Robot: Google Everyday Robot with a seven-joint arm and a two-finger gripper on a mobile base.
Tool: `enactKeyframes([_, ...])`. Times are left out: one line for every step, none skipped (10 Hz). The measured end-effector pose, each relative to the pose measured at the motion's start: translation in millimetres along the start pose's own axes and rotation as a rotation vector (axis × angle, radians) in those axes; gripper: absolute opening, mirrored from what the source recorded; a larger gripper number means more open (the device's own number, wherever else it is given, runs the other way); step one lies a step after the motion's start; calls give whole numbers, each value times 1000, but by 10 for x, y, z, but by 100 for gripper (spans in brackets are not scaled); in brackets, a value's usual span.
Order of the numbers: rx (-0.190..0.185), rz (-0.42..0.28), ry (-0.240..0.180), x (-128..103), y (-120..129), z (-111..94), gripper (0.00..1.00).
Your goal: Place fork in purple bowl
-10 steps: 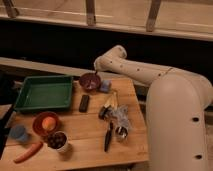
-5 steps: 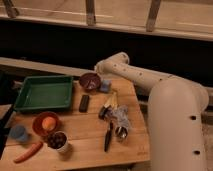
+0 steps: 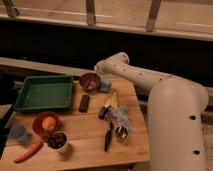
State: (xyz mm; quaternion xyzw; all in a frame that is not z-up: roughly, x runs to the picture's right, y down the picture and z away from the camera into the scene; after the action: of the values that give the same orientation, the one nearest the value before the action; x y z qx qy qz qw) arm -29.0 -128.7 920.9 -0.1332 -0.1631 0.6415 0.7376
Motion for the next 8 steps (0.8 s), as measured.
enactKeyframes([-1, -1, 0, -2, 11, 4, 28])
enactKeyframes([-1, -1, 1, 0, 13, 6, 24])
enactKeyframes([-1, -1, 0, -2, 12, 5, 21])
enactKeyframes([-1, -1, 0, 0, 9, 5, 24])
enactKeyframes([-1, 0, 0, -1, 10, 5, 31])
enactKeyframes([-1, 0, 0, 0, 8, 4, 42])
enactKeyframes([-1, 0, 0, 0, 8, 4, 51])
enactKeyframes([-1, 0, 0, 1, 6, 3, 62])
